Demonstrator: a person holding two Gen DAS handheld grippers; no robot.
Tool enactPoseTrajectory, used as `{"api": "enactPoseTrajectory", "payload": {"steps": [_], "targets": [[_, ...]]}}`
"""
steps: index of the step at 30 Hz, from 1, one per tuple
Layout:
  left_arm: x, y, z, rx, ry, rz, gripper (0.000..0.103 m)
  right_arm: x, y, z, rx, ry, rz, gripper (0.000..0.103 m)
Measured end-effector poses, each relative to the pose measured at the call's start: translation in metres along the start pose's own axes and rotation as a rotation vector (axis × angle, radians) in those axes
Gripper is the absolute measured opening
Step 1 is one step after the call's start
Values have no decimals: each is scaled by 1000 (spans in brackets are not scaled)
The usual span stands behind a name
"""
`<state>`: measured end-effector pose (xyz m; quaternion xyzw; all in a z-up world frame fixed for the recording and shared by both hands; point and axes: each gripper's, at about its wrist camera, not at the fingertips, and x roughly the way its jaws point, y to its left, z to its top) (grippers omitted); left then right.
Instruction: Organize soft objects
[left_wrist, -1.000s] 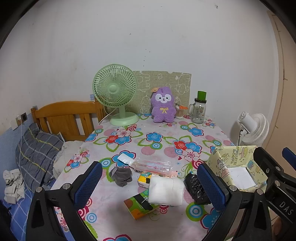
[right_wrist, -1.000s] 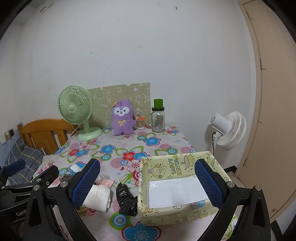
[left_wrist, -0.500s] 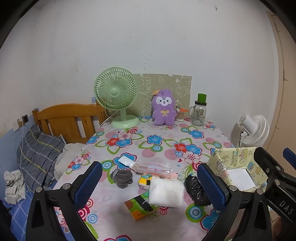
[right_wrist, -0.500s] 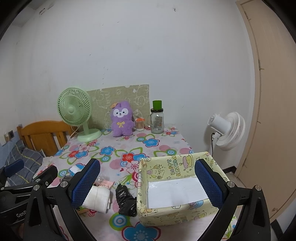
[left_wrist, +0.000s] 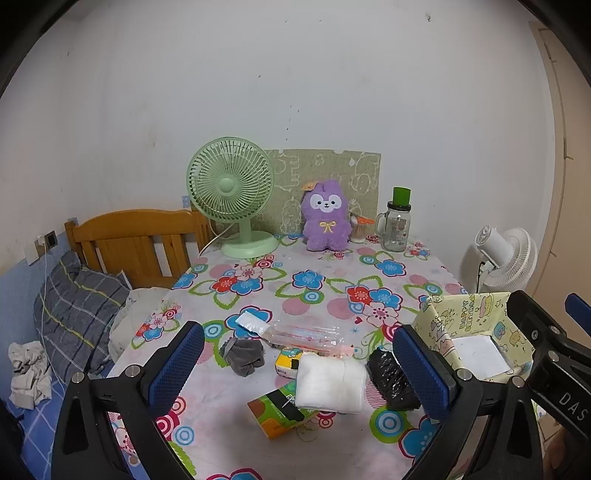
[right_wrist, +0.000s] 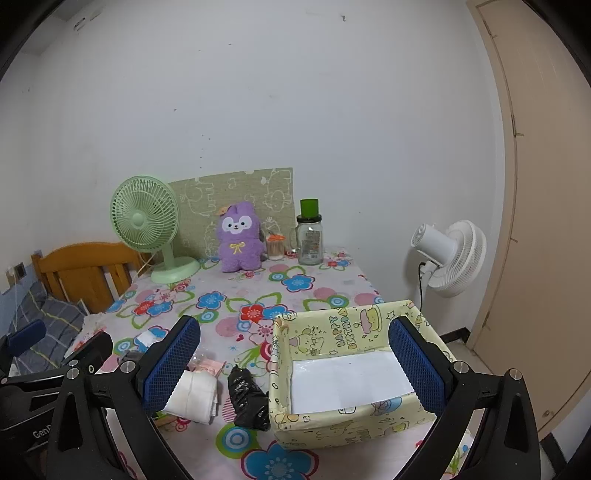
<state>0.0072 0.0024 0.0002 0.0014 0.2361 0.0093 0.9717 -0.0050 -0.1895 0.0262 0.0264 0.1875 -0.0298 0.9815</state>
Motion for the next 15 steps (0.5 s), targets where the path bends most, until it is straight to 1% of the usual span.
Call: {"api": "enactPoseTrajectory", "payload": {"steps": [15], "targets": [[-7, -1, 1, -2, -20, -4, 102, -7, -1, 1, 1, -18, 1, 103]]}}
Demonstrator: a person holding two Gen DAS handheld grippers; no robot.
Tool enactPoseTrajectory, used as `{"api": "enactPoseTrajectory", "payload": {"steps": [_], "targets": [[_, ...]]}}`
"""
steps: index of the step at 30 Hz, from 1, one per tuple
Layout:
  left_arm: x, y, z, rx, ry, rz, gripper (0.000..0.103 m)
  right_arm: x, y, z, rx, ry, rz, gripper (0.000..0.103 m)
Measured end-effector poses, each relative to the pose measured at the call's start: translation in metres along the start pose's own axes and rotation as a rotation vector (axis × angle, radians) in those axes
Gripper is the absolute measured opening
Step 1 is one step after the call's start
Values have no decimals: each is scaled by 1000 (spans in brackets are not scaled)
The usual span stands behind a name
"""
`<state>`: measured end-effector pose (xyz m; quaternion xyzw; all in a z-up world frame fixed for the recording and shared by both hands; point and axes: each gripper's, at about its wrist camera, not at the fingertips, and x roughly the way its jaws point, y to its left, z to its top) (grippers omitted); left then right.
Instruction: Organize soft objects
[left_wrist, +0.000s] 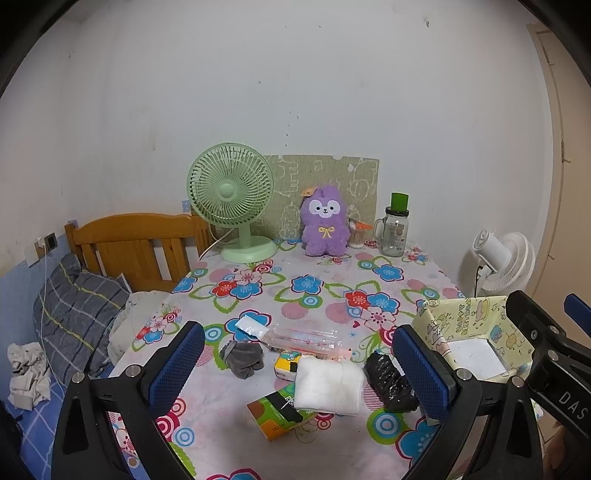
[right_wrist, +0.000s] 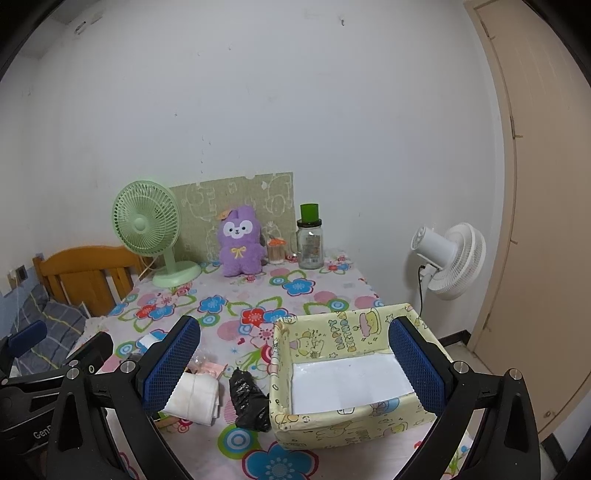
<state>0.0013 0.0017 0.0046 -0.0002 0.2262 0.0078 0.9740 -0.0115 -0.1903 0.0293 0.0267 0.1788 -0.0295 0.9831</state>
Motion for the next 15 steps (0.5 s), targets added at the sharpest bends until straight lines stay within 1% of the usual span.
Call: {"api": "enactPoseTrajectory", "payload": {"steps": [15], "targets": [[-4, 0, 0, 3, -9, 4, 101, -5, -1, 3, 5, -7, 8, 103]]}}
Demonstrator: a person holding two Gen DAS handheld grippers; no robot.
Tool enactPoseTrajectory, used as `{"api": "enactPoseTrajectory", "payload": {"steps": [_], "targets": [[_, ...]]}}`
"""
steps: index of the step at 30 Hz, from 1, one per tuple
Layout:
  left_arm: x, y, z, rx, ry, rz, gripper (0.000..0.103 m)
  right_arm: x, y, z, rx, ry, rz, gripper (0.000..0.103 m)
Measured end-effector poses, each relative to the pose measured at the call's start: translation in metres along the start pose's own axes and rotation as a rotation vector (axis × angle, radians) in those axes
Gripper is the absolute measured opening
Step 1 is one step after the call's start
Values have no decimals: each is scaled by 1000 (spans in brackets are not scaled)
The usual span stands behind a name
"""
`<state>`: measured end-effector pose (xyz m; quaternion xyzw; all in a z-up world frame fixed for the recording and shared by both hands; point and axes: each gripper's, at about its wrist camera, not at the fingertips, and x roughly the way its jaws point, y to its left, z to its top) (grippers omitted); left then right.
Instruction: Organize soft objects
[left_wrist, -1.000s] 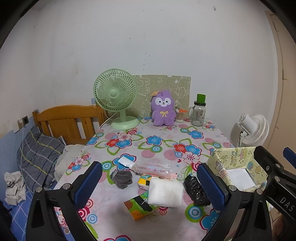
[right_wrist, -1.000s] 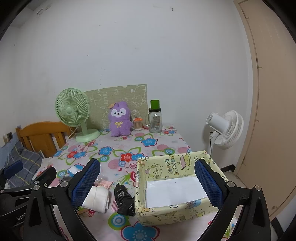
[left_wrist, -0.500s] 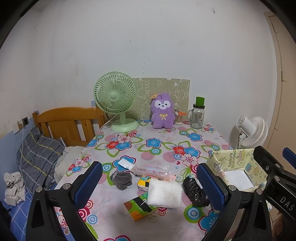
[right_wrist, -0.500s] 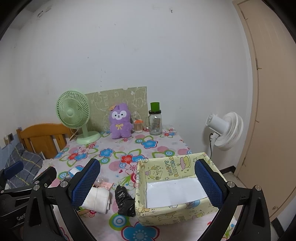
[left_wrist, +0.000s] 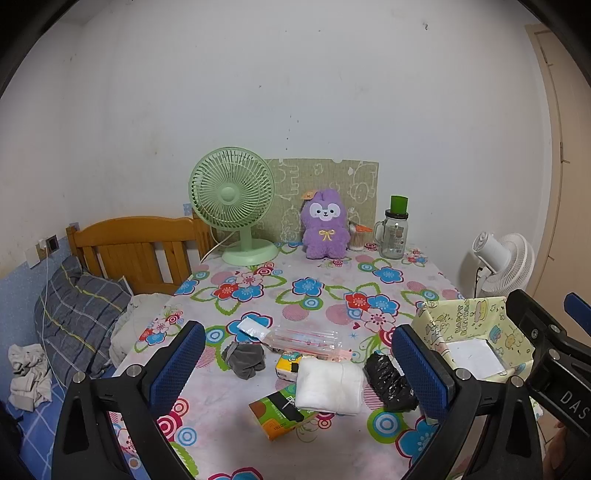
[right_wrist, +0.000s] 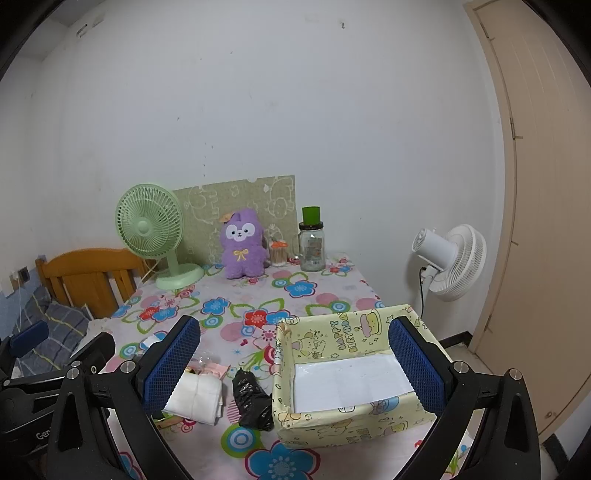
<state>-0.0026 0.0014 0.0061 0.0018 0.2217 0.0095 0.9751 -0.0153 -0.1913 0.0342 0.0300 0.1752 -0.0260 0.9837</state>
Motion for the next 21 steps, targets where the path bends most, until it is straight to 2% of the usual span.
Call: {"api": "enactPoseTrajectory", "payload": {"steps": [15, 21], "targets": [[-2, 0, 0, -3, 0, -3, 101, 0, 0, 0, 1, 0, 1, 103], [0, 0, -1, -5, 6, -7, 98, 0, 2, 0, 0, 0, 5, 102]]}}
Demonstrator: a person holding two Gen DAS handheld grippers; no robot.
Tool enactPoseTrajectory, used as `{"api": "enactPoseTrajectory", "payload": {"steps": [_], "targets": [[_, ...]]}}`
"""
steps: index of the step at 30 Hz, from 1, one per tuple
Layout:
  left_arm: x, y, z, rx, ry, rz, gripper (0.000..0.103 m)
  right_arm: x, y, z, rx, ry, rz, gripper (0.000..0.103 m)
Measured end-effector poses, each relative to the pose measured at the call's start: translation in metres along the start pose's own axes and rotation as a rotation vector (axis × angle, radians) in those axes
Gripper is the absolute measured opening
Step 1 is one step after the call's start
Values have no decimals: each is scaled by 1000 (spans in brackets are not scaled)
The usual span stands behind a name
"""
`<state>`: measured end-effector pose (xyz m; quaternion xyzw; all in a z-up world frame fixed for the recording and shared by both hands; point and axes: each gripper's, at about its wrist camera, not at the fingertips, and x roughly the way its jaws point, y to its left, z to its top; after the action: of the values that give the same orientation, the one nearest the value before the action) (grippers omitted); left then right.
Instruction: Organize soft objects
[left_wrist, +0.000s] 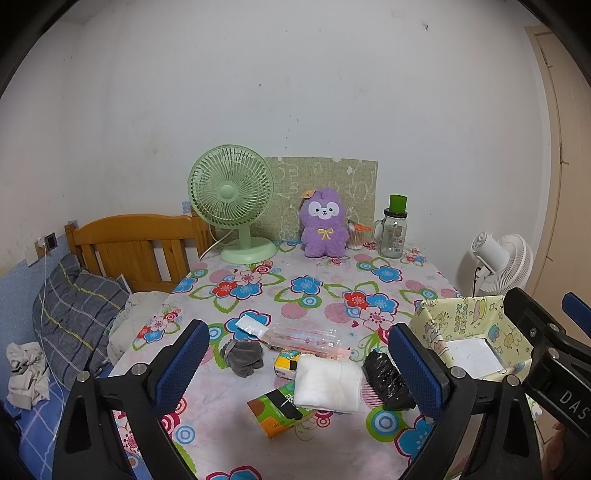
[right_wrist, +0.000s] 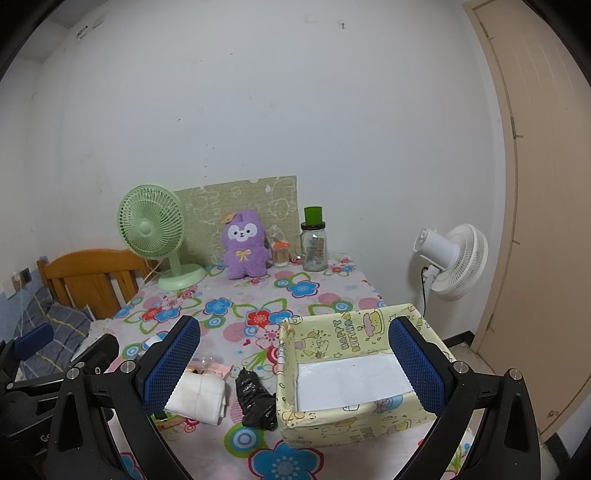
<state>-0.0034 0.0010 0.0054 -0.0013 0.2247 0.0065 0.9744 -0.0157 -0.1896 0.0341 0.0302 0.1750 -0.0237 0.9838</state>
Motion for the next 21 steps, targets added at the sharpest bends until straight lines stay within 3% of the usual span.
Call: {"api": "enactPoseTrajectory", "payload": {"steps": [13, 21], "targets": [[15, 11, -9, -1, 26, -10, 98, 13, 24, -4, -35, 5, 49, 101], [41, 25, -23, 1, 87, -3, 98, 34, 50, -15, -52, 41, 100, 101]]}}
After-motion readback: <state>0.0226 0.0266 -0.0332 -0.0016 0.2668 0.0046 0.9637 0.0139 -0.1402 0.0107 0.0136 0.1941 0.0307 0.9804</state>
